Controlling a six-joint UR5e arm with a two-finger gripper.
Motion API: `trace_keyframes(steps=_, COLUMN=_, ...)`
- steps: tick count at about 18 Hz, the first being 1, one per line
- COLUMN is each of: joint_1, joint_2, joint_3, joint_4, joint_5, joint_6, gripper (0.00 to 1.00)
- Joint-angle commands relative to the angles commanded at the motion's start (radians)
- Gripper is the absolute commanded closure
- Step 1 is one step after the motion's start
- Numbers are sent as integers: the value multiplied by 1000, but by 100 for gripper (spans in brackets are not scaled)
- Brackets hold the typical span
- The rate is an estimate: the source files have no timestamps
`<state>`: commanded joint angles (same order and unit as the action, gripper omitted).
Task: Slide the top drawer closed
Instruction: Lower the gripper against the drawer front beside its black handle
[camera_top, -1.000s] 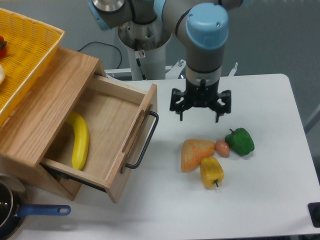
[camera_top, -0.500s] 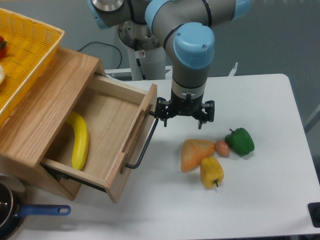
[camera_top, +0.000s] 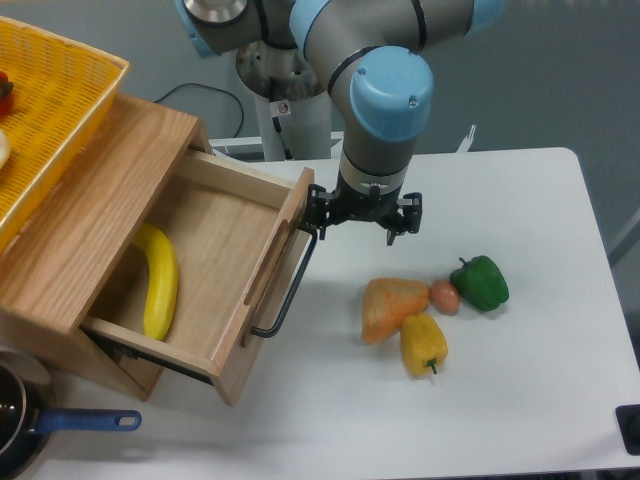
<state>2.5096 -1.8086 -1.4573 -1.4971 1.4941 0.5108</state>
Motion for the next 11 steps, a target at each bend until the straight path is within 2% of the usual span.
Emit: trace_keyframes(steps=11, joint_1=-11, joint_2=5, joint_3=-3, joint_4=0, joint_5=-14, joint_6=-26, gripper=0)
